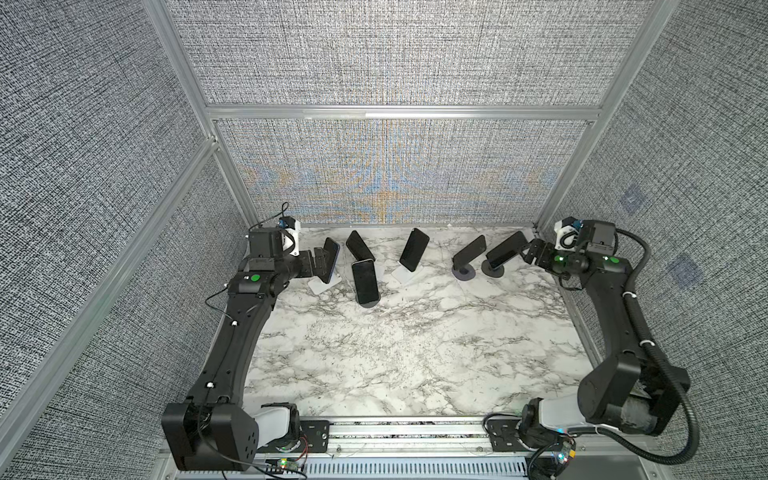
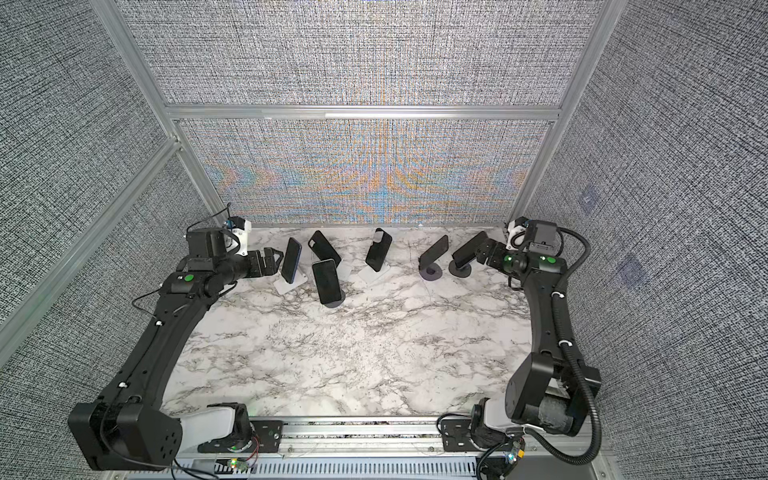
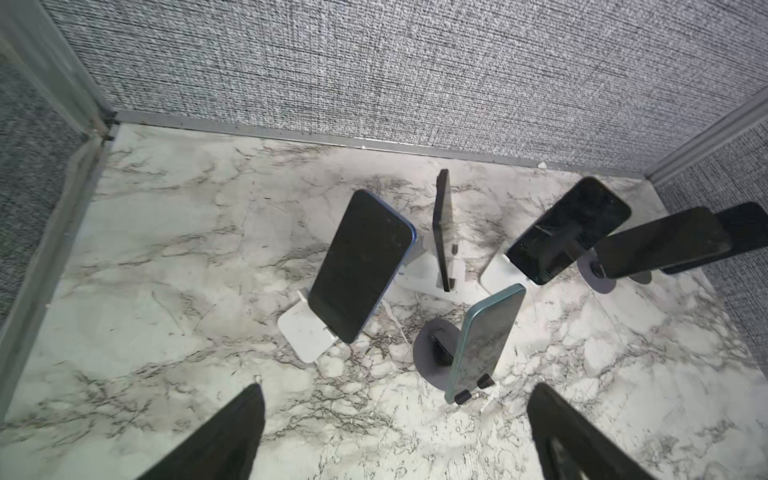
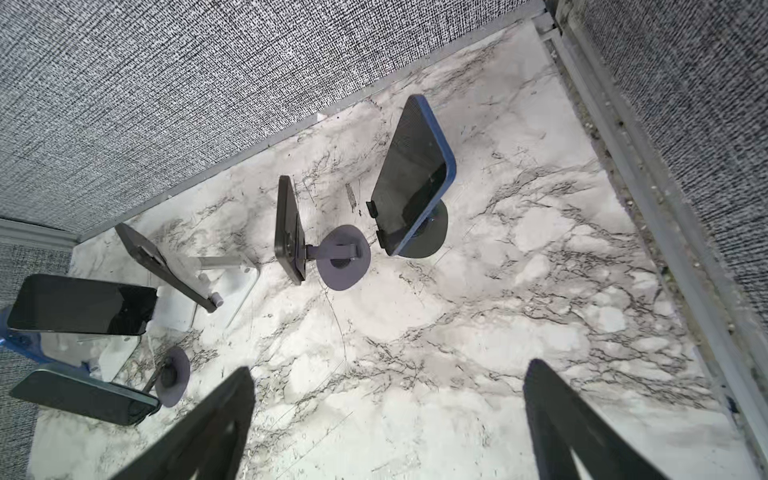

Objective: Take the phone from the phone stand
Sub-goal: 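Move the right gripper to the blue-edged phone while the left arm rises, then close the right gripper on the blue-edged phone's edge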

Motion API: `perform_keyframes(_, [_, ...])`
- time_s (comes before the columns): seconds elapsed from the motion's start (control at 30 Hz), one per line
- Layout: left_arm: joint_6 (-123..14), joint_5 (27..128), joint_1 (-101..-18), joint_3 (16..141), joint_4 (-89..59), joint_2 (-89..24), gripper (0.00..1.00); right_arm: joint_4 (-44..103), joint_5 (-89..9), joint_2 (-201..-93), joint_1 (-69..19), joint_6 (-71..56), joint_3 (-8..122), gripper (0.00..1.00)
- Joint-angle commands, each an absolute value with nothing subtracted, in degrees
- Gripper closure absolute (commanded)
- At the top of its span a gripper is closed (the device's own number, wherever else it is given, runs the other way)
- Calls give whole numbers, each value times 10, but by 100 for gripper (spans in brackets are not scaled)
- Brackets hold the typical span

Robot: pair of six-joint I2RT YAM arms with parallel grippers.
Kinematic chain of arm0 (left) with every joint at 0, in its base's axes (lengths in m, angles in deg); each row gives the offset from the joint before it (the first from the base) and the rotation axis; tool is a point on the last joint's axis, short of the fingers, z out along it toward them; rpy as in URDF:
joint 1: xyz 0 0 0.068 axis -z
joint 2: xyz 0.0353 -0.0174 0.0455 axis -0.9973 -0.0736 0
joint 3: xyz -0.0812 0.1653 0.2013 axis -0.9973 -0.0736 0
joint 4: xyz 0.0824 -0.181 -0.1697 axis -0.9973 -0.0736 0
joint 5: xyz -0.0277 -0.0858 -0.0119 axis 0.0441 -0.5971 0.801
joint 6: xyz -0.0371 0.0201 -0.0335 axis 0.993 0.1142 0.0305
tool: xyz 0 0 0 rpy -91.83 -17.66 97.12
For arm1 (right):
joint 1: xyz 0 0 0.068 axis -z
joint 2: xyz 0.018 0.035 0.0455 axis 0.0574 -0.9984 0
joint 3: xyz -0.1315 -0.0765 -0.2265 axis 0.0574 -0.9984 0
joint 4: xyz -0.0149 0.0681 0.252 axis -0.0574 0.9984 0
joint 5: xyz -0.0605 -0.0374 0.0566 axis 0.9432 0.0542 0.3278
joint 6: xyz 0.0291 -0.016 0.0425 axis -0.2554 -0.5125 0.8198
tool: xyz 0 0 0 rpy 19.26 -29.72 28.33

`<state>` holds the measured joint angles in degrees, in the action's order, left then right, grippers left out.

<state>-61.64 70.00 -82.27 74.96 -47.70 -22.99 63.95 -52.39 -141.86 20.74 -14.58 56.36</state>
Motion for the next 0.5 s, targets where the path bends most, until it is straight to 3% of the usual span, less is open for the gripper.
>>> perform_keyframes(0.0, [-628,652,-827,739,-480,-239,2,562,-596,-1430,223,-143,543,12])
perform_keyframes(0.47, [-629,665,-842,716,-474,-212,3,211,-613,-1488,234,-38,401,28])
